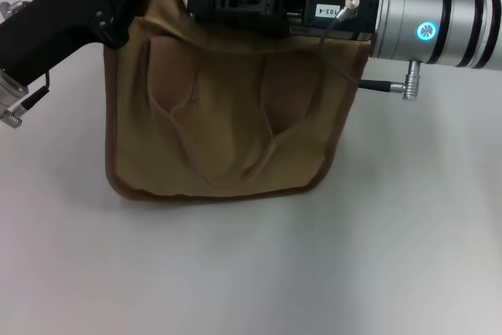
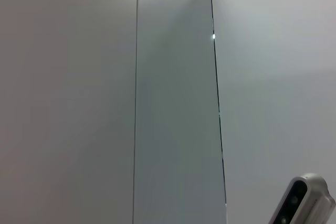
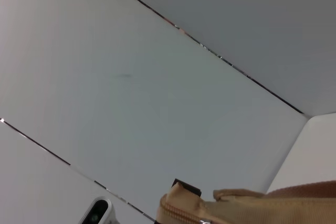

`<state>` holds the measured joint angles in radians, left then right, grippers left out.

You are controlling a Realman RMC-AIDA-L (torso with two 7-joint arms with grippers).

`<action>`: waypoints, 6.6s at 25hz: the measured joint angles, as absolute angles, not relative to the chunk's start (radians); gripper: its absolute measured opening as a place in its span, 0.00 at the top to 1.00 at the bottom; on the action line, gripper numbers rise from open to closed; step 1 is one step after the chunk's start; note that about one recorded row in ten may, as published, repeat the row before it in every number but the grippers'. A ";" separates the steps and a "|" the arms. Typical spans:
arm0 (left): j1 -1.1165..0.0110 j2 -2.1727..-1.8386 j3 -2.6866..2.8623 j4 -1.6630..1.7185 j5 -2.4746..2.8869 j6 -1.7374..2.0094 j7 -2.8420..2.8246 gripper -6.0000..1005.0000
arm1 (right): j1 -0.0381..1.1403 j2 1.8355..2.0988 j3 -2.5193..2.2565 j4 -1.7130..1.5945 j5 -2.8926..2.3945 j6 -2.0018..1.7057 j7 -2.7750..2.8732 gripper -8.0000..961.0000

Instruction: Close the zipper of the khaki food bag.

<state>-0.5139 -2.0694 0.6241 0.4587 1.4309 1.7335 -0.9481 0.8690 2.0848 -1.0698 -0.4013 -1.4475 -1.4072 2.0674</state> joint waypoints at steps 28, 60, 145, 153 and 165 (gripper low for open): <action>-0.520 -2.069 0.624 0.457 1.431 1.731 -0.949 0.97 | 0.862 2.086 -1.094 -0.410 -1.419 -1.456 2.012 0.89; -0.518 -2.069 0.624 0.457 1.431 1.729 -0.948 0.97 | 0.829 2.080 -1.079 -0.450 -1.407 -1.440 2.002 0.96; -0.549 -2.072 0.627 0.442 1.418 1.743 -0.948 0.97 | 0.847 2.091 -1.190 -0.441 -1.341 -1.452 1.966 0.90; -0.549 -2.072 0.627 0.440 1.420 1.743 -0.948 0.97 | 0.846 2.091 -1.187 -0.447 -1.341 -1.445 1.945 0.94; -0.538 -2.072 0.627 0.440 1.419 1.740 -0.946 0.97 | 0.814 2.082 -1.176 -0.452 -1.341 -1.444 1.927 0.98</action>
